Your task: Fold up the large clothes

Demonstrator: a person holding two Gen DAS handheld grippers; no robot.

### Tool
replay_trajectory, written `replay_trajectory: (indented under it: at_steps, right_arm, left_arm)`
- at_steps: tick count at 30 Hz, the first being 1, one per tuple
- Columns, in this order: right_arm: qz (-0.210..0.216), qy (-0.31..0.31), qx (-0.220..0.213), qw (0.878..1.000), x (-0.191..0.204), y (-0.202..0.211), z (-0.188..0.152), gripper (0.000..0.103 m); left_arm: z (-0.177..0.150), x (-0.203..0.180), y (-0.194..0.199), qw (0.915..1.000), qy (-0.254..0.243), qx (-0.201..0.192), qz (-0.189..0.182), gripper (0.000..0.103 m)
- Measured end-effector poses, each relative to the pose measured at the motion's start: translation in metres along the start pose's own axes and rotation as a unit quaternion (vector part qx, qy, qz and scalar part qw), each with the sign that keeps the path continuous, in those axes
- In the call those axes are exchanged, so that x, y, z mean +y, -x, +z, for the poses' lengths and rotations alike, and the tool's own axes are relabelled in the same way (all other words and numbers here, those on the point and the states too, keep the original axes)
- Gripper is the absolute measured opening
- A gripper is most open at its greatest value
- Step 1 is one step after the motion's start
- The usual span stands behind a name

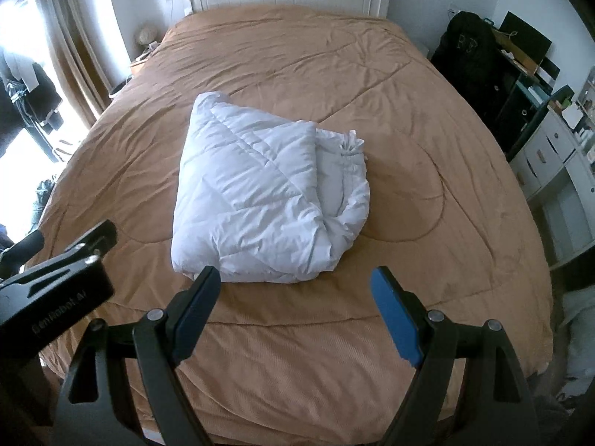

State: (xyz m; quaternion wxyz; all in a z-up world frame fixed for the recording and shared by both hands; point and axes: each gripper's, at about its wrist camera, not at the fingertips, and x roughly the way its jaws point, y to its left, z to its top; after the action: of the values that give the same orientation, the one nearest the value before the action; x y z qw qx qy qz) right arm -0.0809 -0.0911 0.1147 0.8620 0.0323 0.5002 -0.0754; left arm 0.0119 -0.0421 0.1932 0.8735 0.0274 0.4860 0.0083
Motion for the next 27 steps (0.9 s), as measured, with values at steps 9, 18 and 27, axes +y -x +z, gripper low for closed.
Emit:
replay_trajectory:
  at_steps: [9, 18, 27]
  right_arm:
    - [-0.012, -0.008, -0.004, 1.000, -0.0005, 0.0026, -0.0017, 0.083]
    - [-0.012, -0.003, 0.008, 1.000, -0.0005, -0.0031, -0.0011, 0.083]
    - [-0.014, -0.001, 0.018, 1.000, 0.0008, -0.0069, -0.0033, 0.083]
  left_arm:
    - [-0.0033, 0.0047, -0.0044, 0.9999, 0.004, 0.011, 0.002, 0.102]
    - [-0.0041, 0.0037, -0.0078, 0.9998, 0.006, 0.018, -0.003, 0.102]
    - [-0.0045, 0.0034, -0.0079, 0.9998, 0.005, 0.017, -0.004, 0.102]
